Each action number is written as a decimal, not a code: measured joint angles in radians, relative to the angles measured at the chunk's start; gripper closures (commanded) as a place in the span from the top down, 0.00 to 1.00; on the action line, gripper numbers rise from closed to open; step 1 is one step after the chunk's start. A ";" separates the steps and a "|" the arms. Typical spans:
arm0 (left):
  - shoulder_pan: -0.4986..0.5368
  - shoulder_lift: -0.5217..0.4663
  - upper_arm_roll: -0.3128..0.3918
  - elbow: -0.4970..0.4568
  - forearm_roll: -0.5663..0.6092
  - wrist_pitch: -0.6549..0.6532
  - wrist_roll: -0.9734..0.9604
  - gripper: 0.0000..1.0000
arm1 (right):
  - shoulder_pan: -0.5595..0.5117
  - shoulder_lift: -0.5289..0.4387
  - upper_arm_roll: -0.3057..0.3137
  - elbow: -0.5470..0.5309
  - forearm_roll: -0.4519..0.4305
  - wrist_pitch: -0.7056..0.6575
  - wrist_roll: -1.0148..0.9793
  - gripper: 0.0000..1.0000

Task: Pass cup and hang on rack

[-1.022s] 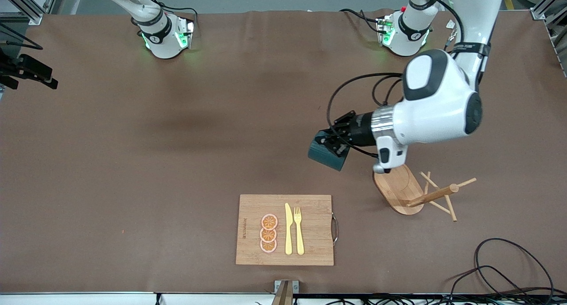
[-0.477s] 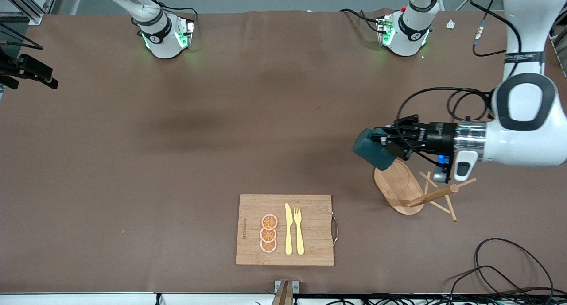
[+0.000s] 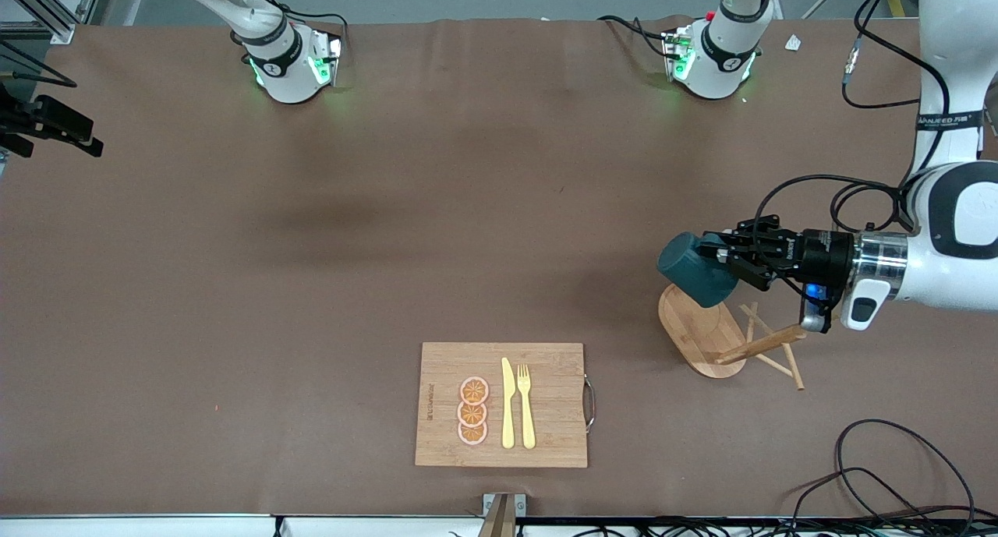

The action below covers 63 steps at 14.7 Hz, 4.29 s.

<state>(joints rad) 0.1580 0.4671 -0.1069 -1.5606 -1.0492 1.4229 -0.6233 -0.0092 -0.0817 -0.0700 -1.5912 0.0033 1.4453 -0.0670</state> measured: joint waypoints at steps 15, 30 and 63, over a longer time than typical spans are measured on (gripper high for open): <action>0.130 0.072 0.000 0.001 -0.006 -0.065 0.204 0.00 | 0.000 0.000 0.000 0.000 0.000 0.000 0.000 1.00; 0.177 0.140 -0.001 0.040 -0.006 -0.080 0.292 0.82 | 0.000 0.000 0.000 0.000 0.000 -0.001 0.000 1.00; 0.106 -0.244 -0.223 0.270 1.006 0.049 0.474 1.00 | 0.000 -0.006 0.004 0.014 -0.023 -0.029 0.000 1.00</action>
<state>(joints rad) 0.2636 0.2236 -0.3297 -1.2905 -0.0434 1.4722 -0.1497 -0.0091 -0.0879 -0.0660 -1.5774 -0.0198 1.4165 -0.0674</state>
